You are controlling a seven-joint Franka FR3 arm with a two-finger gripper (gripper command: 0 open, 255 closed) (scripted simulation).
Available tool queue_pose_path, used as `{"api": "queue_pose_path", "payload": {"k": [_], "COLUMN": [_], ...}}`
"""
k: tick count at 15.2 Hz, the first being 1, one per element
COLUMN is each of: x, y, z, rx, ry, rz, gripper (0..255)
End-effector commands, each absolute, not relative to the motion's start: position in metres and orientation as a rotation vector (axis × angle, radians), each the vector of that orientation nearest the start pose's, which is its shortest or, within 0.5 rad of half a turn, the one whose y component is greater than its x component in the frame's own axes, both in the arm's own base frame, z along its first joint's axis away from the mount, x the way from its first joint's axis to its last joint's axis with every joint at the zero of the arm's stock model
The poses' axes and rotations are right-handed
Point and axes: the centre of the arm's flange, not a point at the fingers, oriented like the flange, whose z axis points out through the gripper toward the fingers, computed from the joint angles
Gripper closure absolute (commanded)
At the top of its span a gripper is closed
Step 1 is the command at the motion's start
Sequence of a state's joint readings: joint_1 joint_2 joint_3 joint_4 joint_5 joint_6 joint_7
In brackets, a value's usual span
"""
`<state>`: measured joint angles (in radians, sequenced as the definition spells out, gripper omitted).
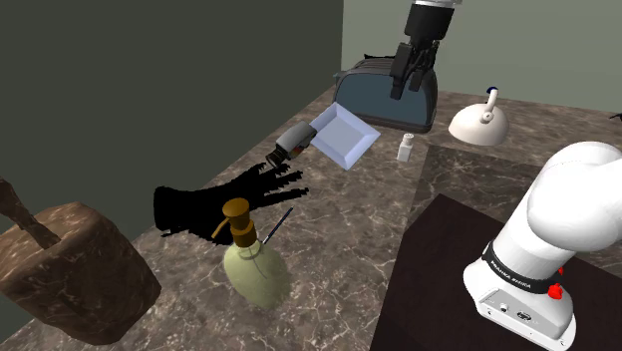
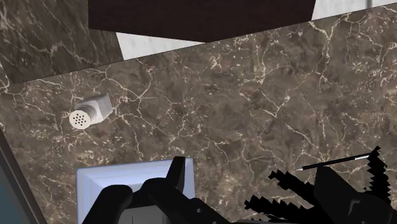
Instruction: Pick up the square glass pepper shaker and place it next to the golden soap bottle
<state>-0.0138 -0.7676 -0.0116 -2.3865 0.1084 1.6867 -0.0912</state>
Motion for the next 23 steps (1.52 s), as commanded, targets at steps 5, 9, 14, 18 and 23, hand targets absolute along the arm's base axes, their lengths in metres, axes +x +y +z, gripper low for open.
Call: {"api": "queue_pose_path", "payload": {"k": [5,9,14,18,23], "x": [0.316,0.313,0.313,0.316,0.325], "y": [-0.034,-0.071,-0.116,-0.153,-0.199], "z": [0.543,0.504,0.456,0.418,0.371], "rx": [-3.027,-3.024,-3.018,-3.009,-2.994], "ry": [-0.174,-0.257,-0.361,-0.444,-0.547], "rz": [-0.157,-0.201,-0.257,-0.301,-0.357], "gripper": [0,0,0,0,0]}}
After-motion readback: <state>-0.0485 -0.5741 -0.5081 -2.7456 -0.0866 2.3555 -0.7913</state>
